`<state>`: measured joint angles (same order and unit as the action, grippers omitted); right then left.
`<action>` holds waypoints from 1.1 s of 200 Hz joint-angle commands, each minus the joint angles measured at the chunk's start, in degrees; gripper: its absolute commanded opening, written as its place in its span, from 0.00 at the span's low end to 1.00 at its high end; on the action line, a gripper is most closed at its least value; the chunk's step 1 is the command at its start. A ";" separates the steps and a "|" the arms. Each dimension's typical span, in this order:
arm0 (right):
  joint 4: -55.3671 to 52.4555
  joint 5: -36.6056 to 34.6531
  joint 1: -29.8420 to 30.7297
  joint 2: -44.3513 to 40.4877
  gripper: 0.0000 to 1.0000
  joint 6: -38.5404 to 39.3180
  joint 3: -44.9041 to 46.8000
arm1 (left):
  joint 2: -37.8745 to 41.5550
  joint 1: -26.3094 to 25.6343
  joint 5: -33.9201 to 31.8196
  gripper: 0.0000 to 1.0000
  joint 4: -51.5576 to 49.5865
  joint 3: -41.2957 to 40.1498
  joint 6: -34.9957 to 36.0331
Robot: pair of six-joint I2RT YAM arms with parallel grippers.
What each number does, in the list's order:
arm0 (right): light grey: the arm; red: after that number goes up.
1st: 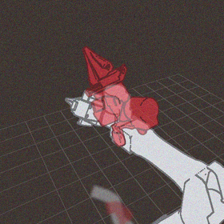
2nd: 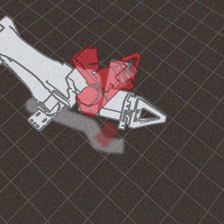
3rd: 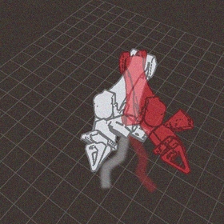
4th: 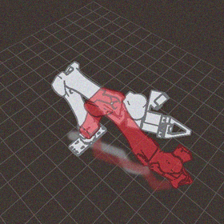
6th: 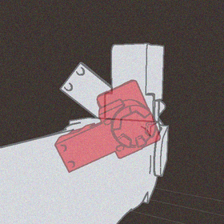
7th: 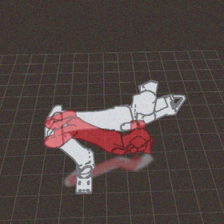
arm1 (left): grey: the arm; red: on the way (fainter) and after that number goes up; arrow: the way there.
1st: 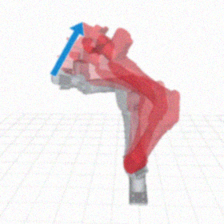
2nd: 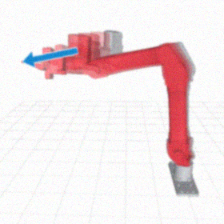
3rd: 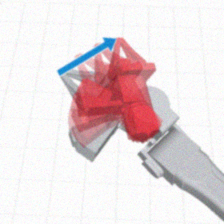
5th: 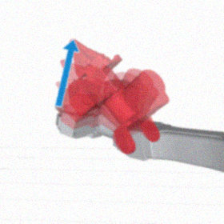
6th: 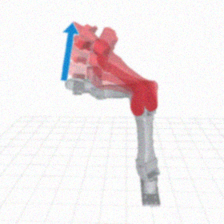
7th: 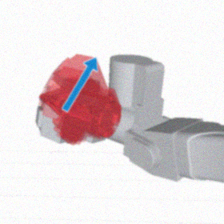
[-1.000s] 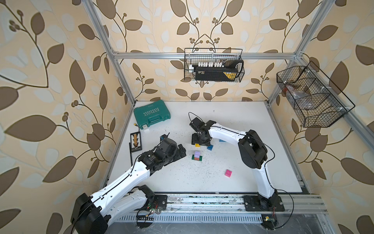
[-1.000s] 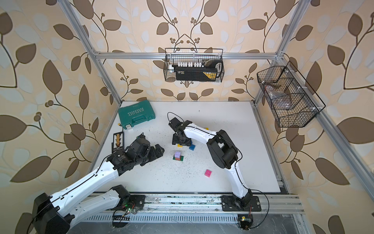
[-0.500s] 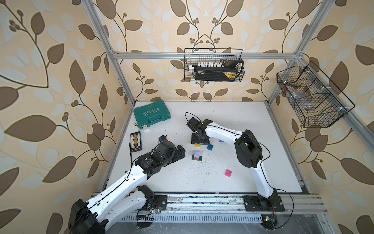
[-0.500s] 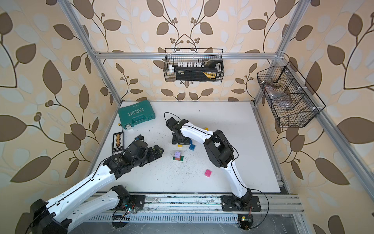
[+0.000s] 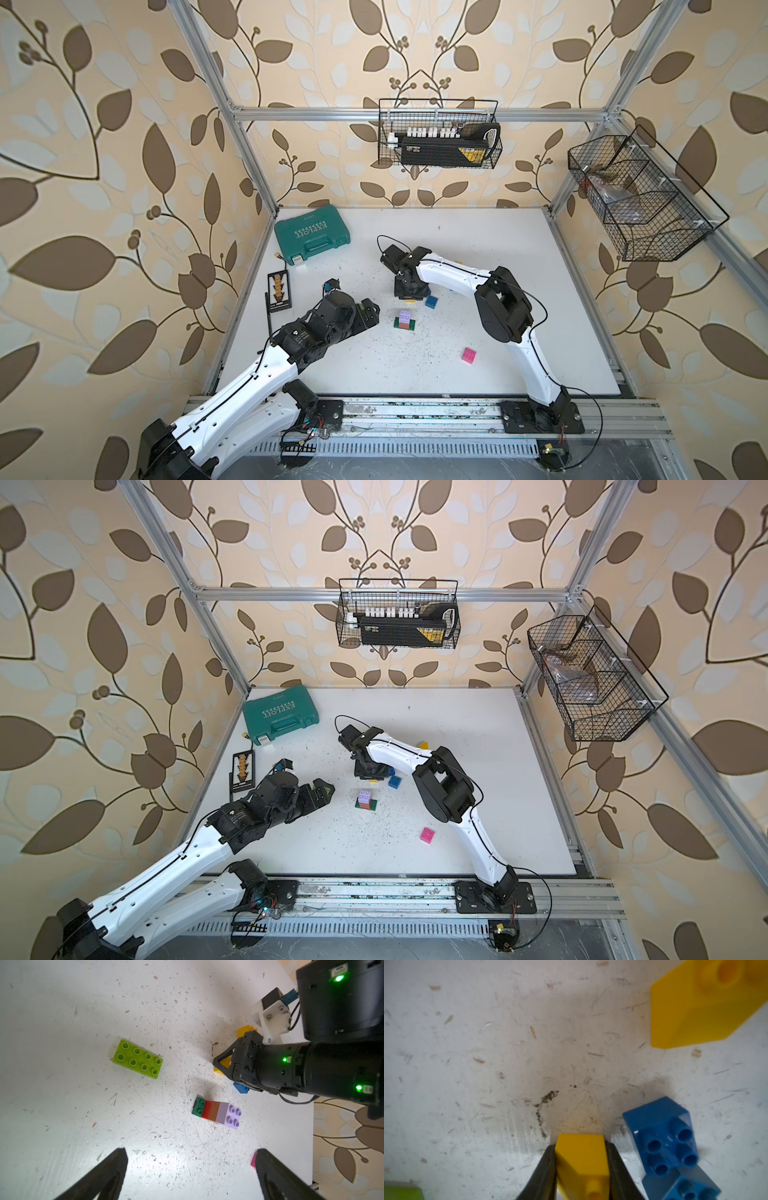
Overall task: Assemble the number 1 with lego
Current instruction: Pick up the lego brick from the center of the board.
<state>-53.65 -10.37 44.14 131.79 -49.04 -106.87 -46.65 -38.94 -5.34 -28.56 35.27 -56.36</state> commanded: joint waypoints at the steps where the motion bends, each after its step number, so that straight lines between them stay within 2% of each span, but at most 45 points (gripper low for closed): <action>1: -1.43 -1.14 0.24 -2.27 0.25 0.36 1.30 | -0.23 0.53 0.33 0.99 0.78 0.17 0.54; 139: -2.34 -2.55 0.18 -10.03 0.19 1.90 2.91 | -2.74 0.53 -0.10 0.99 -0.20 1.26 -0.34; 183: -2.50 -2.29 1.30 -16.69 0.18 -0.44 8.36 | -2.48 0.53 -0.63 0.99 -0.10 1.22 -0.16; 220: -3.20 -4.29 5.49 -20.15 0.18 -7.06 11.24 | -0.98 0.53 -1.63 0.99 -0.25 0.48 -1.18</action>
<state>-54.96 -12.27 46.72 113.67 -51.31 -96.68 -49.34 -38.94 -5.58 -28.82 35.27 -56.93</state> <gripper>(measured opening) 0.315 0.989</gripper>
